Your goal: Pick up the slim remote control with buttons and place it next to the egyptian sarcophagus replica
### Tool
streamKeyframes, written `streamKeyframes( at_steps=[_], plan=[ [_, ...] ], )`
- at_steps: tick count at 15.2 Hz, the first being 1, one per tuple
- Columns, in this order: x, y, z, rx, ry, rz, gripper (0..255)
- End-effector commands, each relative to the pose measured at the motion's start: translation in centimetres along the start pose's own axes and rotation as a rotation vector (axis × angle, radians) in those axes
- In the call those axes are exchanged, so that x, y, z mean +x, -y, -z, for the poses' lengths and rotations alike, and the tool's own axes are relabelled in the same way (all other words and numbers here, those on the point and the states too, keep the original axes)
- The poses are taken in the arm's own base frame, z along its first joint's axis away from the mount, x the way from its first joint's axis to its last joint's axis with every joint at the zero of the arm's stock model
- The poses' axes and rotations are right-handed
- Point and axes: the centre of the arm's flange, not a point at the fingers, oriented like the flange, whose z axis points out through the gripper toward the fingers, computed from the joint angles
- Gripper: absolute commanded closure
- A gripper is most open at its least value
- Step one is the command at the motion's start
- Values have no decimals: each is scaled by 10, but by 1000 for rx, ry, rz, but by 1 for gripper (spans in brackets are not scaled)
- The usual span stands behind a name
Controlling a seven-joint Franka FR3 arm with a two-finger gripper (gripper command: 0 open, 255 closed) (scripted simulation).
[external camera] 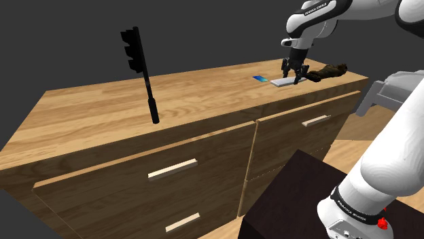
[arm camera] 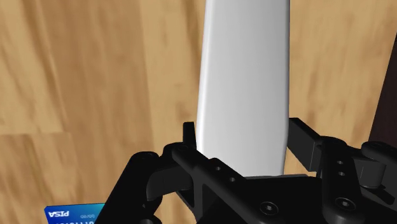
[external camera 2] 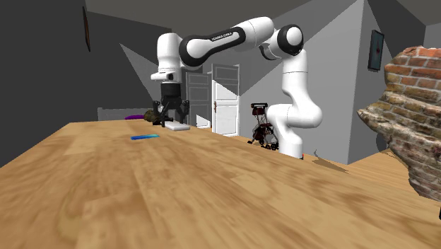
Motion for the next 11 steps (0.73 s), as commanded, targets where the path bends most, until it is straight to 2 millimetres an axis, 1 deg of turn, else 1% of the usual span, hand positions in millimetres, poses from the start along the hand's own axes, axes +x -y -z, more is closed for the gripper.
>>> streamKeyframes(
  at_steps=[1, 4, 5, 10, 11],
  plan=[
    [0, 0, 0, -1, 0, 0, 255],
    [0, 0, 0, -1, 0, 0, 255],
    [0, 0, 0, -1, 0, 0, 0],
    [0, 0, 0, -1, 0, 0, 0],
    [0, 0, 13, -1, 0, 0, 0]
  ],
)
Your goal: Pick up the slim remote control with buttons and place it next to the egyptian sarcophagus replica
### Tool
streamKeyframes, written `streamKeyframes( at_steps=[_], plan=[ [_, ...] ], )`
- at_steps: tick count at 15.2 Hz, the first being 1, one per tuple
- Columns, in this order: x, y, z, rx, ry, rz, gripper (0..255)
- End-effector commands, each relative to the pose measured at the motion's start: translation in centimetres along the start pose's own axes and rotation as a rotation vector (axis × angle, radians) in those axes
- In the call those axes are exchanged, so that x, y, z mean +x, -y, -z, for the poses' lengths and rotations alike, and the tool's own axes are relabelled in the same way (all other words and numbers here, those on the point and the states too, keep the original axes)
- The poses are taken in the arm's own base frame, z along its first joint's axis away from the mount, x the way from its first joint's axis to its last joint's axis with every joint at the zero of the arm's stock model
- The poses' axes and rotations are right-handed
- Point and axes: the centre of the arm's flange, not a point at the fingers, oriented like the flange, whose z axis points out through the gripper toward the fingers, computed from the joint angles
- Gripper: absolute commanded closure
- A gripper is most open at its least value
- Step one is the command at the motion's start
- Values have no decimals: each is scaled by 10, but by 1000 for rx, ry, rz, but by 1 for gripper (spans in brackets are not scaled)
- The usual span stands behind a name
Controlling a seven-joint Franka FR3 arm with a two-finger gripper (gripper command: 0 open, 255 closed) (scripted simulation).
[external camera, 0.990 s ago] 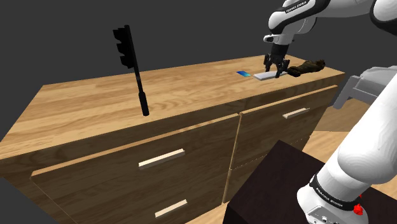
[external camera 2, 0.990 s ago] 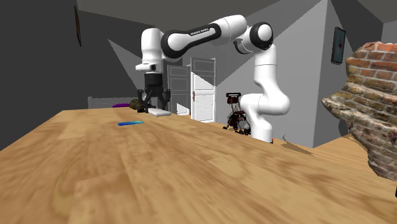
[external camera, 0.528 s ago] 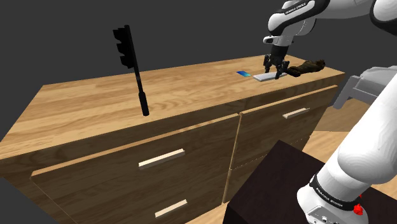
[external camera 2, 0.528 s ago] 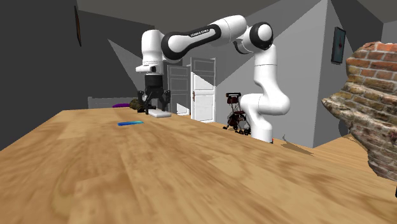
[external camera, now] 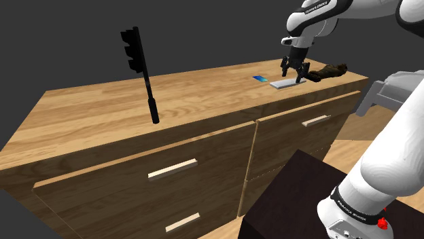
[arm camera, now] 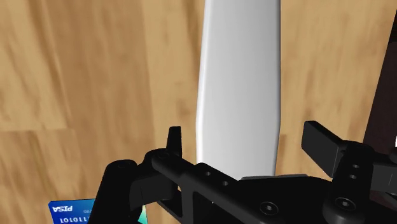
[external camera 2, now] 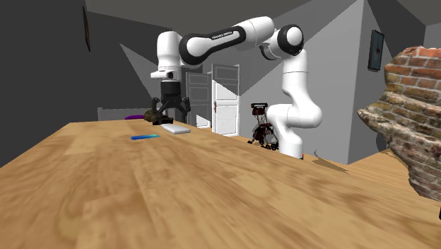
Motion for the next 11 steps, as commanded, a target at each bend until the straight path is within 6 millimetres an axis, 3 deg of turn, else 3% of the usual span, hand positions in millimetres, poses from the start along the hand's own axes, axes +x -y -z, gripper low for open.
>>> streamKeyframes(
  at_steps=[1, 3, 11],
  plan=[
    [0, 0, 20, 0, 0, 0, 0],
    [0, 0, 44, 0, 0, 0, 0],
    [0, 0, 44, 0, 0, 0, 0]
  ],
)
